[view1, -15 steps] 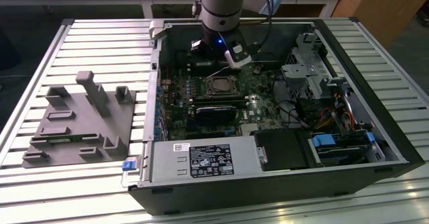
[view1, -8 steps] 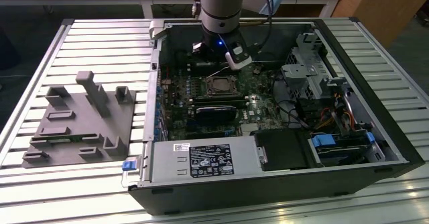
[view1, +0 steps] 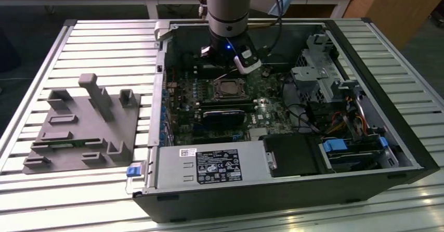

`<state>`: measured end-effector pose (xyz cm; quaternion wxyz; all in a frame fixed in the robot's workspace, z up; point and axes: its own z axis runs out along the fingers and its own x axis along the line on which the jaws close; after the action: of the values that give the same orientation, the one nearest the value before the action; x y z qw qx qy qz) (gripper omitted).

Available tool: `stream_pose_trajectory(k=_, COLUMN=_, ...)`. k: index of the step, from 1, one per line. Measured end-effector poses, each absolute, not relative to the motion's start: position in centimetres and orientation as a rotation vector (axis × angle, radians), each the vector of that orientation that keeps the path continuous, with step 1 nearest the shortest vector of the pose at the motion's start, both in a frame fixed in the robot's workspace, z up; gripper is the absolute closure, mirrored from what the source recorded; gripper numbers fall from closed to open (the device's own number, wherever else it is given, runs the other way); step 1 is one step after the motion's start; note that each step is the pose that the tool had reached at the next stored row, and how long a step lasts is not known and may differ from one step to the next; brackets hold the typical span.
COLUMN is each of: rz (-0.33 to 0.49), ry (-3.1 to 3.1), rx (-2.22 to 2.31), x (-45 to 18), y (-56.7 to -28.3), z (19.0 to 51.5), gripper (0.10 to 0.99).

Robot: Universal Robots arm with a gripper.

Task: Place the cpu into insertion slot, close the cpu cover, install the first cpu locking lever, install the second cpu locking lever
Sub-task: 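Install the first cpu locking lever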

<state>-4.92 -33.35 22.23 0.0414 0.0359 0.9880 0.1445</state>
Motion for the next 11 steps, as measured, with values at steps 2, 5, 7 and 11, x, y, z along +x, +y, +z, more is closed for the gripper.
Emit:
stream_pose_trajectory(k=2, rz=0.444, ry=3.018, rx=0.109, x=-4.87, y=-33.34, z=22.10, gripper=0.980)
stream_pose_trajectory(k=5, rz=0.444, ry=3.014, rx=0.107, x=-4.66, y=-33.34, z=21.90, gripper=0.980)
stream_pose_trajectory(k=7, rz=0.444, ry=3.014, rx=0.107, x=-4.46, y=-33.34, z=21.78, gripper=0.980)
stream_pose_trajectory(k=11, rz=0.444, ry=3.011, rx=0.107, x=-4.35, y=-33.34, z=21.59, gripper=0.980)
